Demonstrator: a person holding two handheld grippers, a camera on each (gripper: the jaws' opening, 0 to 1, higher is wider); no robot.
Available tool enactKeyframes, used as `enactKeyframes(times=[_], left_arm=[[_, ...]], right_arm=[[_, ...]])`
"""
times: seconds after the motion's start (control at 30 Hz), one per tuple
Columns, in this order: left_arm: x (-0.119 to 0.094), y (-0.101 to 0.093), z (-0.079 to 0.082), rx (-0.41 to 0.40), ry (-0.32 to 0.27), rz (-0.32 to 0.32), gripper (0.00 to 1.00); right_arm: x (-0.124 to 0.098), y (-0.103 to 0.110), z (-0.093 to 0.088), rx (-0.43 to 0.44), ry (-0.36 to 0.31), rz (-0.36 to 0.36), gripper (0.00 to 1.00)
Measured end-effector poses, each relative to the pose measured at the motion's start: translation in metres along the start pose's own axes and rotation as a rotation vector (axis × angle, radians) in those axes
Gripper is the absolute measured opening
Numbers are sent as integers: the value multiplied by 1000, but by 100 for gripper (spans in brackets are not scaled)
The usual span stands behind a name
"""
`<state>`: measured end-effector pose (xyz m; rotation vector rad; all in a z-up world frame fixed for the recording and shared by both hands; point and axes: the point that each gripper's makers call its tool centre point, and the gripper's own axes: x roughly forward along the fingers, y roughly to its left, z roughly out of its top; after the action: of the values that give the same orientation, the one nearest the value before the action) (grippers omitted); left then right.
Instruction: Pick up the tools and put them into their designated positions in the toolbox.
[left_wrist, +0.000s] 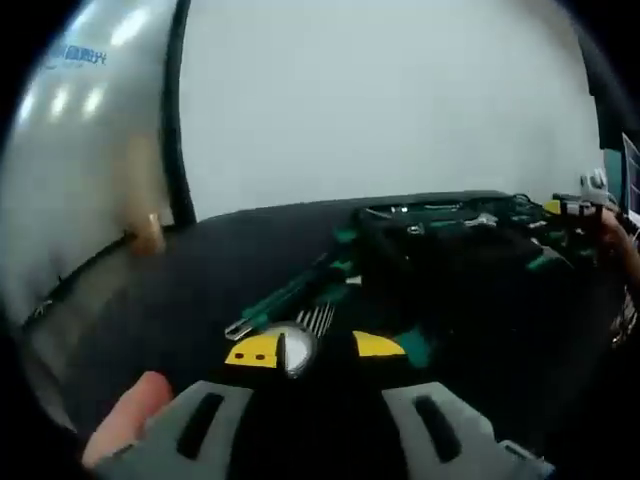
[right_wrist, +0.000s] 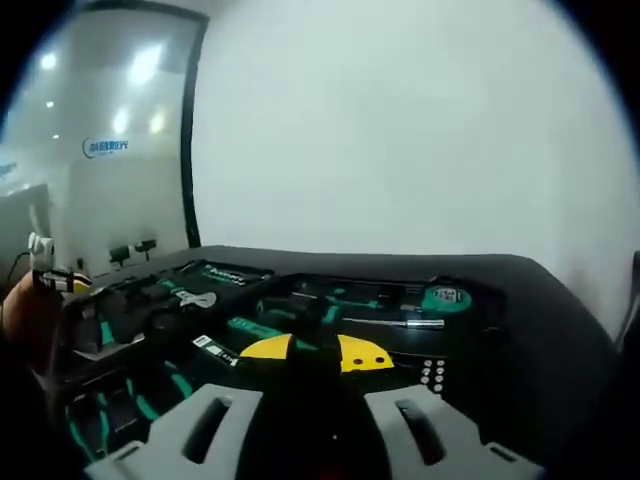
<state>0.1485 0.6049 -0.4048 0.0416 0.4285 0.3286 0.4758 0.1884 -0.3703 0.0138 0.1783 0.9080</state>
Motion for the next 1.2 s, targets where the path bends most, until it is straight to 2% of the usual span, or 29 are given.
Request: enactKeyframes(times=[0.03, 0.1, 0.13, 0.2, 0.23, 0.27, 0.3, 0.33, 0.4, 0.47, 0.5, 0.53, 0.57, 0.6, 0.63, 0.67, 0.7, 0.73, 0.77, 0.8, 0.83, 0.87, 0.93, 0.97, 1.0, 1.07, 1.13, 1.2], left_arm=[[4, 2, -6, 30, 33, 9, 25], [9, 4, -30, 131, 163, 24, 17], [13, 2, -14, 204, 71, 30, 16], [15, 2, -20, 140, 136, 26, 12], [11, -3, -14, 121, 124, 23, 9], [10, -6, -14, 70, 138, 15, 8], [8, -10, -11, -41, 140, -4, 6], [6, -12, -8, -108, 125, -17, 5], [7, 3, 1, -185, 50, -46, 2], [1, 4, 18, -296, -34, -75, 2], [-9, -6, 37, -396, -107, -154, 2], [-19, -18, 56, -462, -173, -231, 2], [-36, -42, 83, -531, -269, -363, 2], [-46, -57, 98, -562, -310, -446, 3], [-54, -75, 121, -618, -349, -561, 3], [-59, -88, 133, -655, -360, -634, 3], [-68, -109, 149, -732, -360, -728, 3], [-72, -120, 159, -765, -379, -788, 3], [-82, -146, 172, -799, -421, -876, 3], [-87, -159, 180, -825, -438, -931, 3], [-90, -170, 184, -849, -427, -979, 3], [-91, -188, 188, -862, -417, -1021, 3], [-90, -205, 192, -864, -410, -1058, 3], [-89, -214, 193, -870, -395, -1083, 3], [-90, -226, 195, -879, -381, -1122, 3], [-90, -249, 196, -877, -349, -1163, 2], [-89, -269, 196, -856, -307, -1198, 2], [-92, -285, 199, -860, -300, -1230, 2]], right_arm=[[0, 0, -1, -1, -1, 2, 13], [1, 1, -2, -3, 2, 6, 13], [1, 1, -2, -3, 3, 6, 13], [1, 2, -3, -11, 7, 13, 13], [1, 3, -3, -16, 8, 16, 13], [1, 3, -3, -19, 8, 18, 13], [1, 3, -3, -20, 8, 19, 13], [1, 3, -2, -19, 6, 19, 13], [1, 0, -2, -6, -1, 16, 13], [0, -1, -2, 7, -2, 12, 13], [1, -2, -2, 10, -2, 12, 13], [2, -2, -2, 12, 0, 13, 13], [2, -1, -2, 9, 1, 14, 13], [2, 1, -1, -3, -3, 17, 13], [2, 3, 3, -22, -19, 21, 13], [0, 6, 11, -51, -52, 23, 13], [-1, 10, 19, -73, -90, 29, 13], [-4, 19, 34, -92, -156, 57, 13], [-6, 29, 45, -104, -202, 94, 13], [-17, 56, 62, -145, -282, 188, 13], [-33, 83, 75, -164, -349, 269, 14], [-51, 111, 88, -226, -436, 367, 16], [-80, 148, 99, -336, -547, 467, 20], [-89, 160, 99, -362, -560, 504, 24], [-95, 172, 98, -362, -552, 541, 28], [-106, 193, 98, -395, -536, 600, 36], [-113, 210, 100, -462, -540, 628, 36], [-116, 225, 103, -499, -535, 664, 36]])
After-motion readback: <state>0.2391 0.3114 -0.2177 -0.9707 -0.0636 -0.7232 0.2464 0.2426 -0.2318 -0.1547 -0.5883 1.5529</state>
